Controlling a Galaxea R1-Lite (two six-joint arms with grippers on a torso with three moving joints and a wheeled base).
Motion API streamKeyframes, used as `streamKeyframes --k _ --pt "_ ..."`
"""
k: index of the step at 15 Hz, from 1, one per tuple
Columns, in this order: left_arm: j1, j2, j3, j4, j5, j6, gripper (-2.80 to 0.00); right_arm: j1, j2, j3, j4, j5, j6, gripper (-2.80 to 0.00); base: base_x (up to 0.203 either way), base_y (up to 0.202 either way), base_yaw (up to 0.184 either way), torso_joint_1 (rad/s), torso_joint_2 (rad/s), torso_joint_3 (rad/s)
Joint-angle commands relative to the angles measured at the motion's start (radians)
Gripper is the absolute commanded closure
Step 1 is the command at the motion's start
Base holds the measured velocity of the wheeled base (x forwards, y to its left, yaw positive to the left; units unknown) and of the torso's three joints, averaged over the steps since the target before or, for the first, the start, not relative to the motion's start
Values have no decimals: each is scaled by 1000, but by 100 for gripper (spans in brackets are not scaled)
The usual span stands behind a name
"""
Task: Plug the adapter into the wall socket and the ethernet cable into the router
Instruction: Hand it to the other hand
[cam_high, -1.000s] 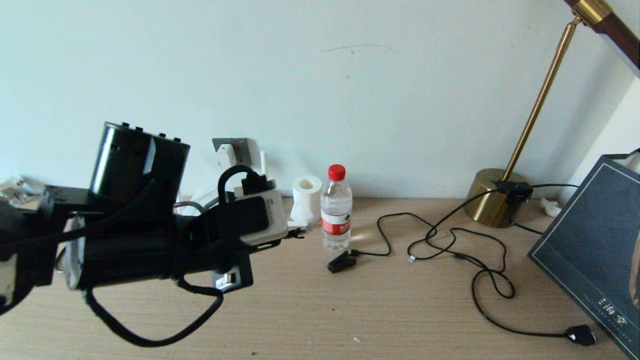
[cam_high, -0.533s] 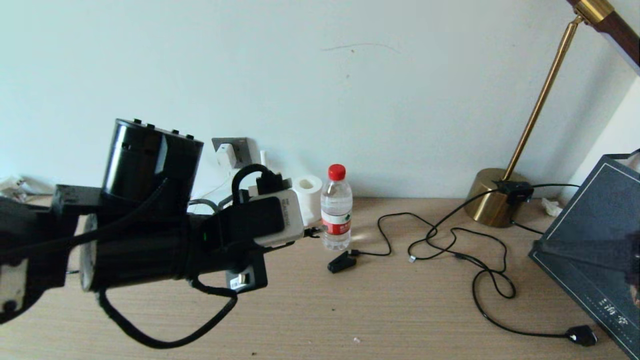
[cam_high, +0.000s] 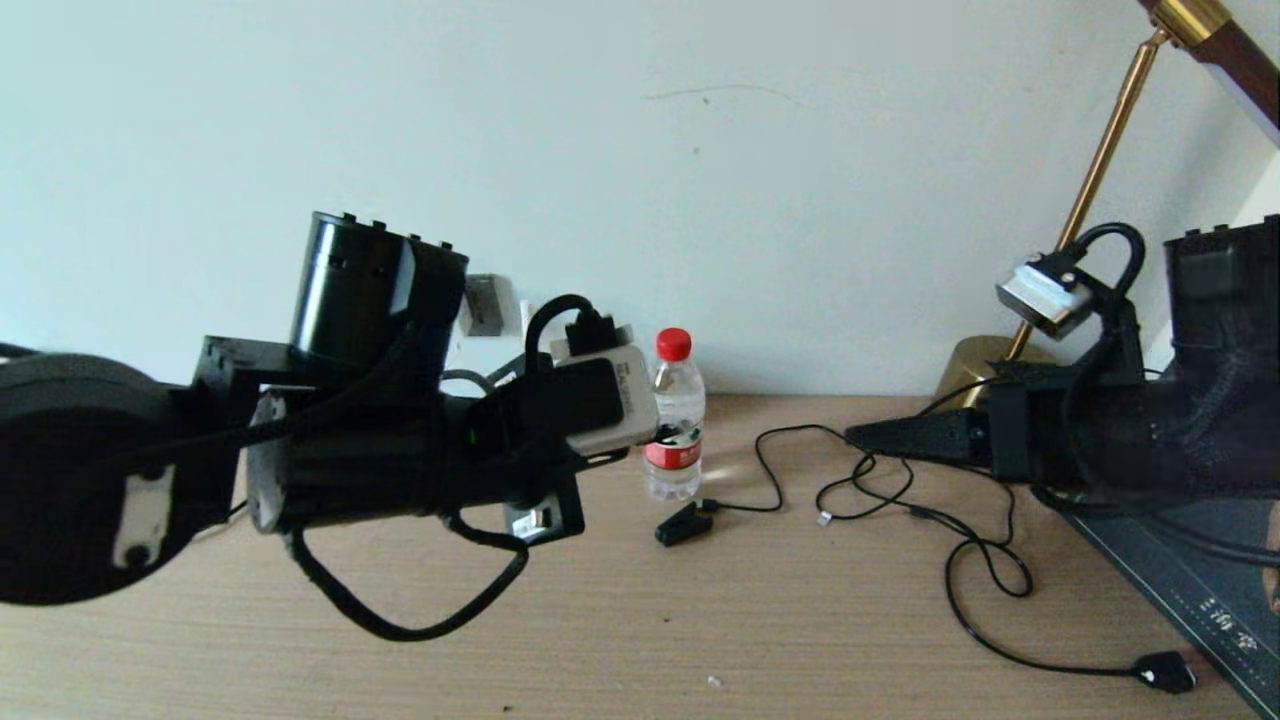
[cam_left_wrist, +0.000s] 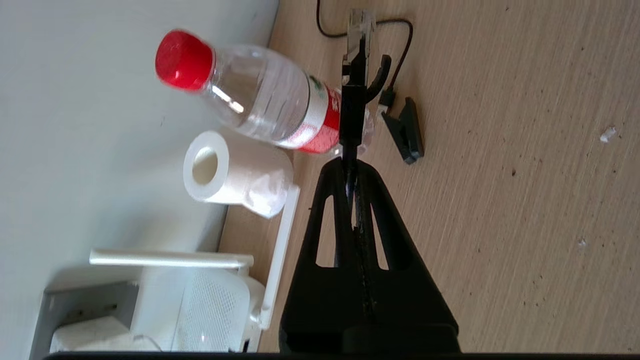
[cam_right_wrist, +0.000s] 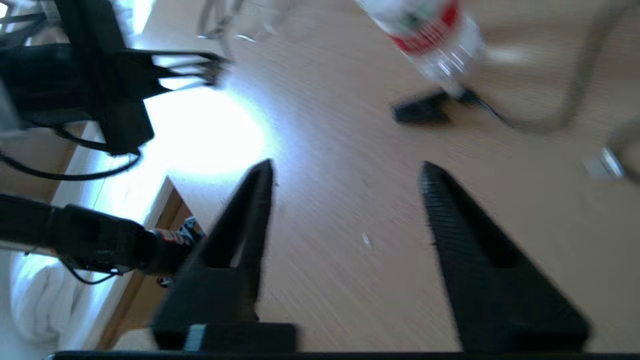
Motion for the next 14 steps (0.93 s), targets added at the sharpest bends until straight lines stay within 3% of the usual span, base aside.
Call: streamKeyframes --k 1,4,14 --pt "-8 24 -23 -3 -23 6 0 41 44 -8 -77 7 -1 -280 0 0 0 0 0 0" --pt "-44 52 -51 -17 -32 4 0 59 69 -2 -183 36 -2 -280 0 0 0 0 0 0" --pt "-87 115 -84 -44 -29 4 0 115 118 -54 -187 40 4 -280 0 0 0 0 0 0"
